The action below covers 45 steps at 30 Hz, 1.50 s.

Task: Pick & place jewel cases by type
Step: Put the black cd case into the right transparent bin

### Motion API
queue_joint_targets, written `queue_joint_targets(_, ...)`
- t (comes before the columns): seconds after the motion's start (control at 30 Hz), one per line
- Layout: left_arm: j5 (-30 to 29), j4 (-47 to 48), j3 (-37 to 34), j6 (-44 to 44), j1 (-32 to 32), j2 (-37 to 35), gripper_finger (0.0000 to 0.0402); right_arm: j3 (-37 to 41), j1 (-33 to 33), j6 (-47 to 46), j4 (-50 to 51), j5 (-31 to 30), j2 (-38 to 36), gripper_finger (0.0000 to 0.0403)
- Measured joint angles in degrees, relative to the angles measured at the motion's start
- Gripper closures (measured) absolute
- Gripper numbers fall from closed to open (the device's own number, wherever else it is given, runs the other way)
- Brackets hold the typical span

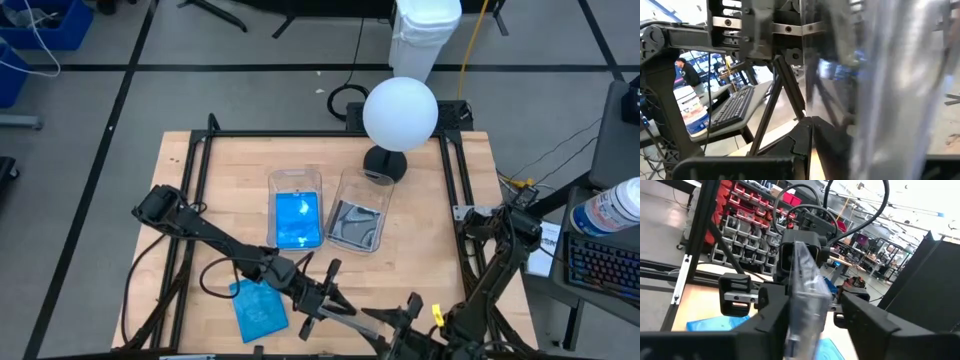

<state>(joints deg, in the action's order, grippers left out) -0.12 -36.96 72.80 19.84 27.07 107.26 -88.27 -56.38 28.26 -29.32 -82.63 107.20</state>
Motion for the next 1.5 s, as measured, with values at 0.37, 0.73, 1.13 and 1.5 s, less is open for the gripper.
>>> queue_joint_targets(0.37, -0.66, -0.46, 0.08, 0.91, -0.16, 0.00, 0.0350, 0.00, -0.33, 3.65, 0.00, 0.39, 0.09, 0.0393)
queue_joint_targets(0.73, -0.14, 2.87, 0.13, 2.29, 0.13, -0.74, 0.0287, 0.00, -1.33, 6.36, 0.01, -2.59, 0.13, 0.0382)
queue_joint_targets(1.13, -3.58, 37.70, -0.03, -10.34, 1.80, -11.84, 0.0054, 0.00, -2.19, 11.51, -0.49, -7.26, 0.15, 0.0386)
queue_joint_targets(1.5, -19.30, 52.06, -9.90, -26.64, 12.79, -13.10, 0.0086, 5.29, 1.15, 7.75, -0.68, -7.84, -7.33, 0.0388)
